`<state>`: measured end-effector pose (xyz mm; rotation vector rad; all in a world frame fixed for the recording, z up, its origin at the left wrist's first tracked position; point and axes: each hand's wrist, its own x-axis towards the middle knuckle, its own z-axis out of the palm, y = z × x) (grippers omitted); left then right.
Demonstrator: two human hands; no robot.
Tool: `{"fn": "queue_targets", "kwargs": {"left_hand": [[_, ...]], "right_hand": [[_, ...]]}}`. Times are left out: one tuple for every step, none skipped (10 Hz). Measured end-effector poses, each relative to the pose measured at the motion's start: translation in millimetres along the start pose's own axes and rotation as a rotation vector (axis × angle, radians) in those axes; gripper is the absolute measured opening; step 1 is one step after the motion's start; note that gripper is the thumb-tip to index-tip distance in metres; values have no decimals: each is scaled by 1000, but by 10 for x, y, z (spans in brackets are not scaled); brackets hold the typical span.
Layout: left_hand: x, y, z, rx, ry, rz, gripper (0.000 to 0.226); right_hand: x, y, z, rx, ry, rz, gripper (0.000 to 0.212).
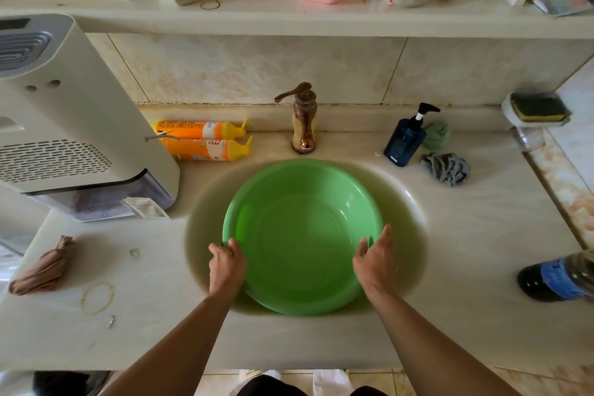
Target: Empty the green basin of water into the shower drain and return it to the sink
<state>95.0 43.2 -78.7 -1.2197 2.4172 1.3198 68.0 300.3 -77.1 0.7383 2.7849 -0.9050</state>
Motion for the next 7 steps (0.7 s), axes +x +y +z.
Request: {"fn": "queue_targets", "kwargs": {"left_hand": [[1, 1, -6, -1, 9, 4, 33], [-1, 12, -10, 1, 10, 26, 34], [-11, 28, -14, -3, 9, 34, 35], [10, 19, -18, -8, 18, 34, 35], [16, 29, -39, -7, 30, 24, 33], [39, 52, -87, -15, 71, 50, 30], [75, 157, -168, 2, 179, 119, 24]], "right_hand": [[26, -4, 14, 7, 15, -10, 68], [42, 6, 22, 8, 21, -12, 67], [33, 7, 30, 24, 21, -25, 68], [48, 34, 33, 31, 26, -22, 69], [52, 40, 22, 31, 29, -11, 70], [83, 43, -26, 36, 42, -23, 71], [135, -20, -122, 15, 44, -21, 70]]}}
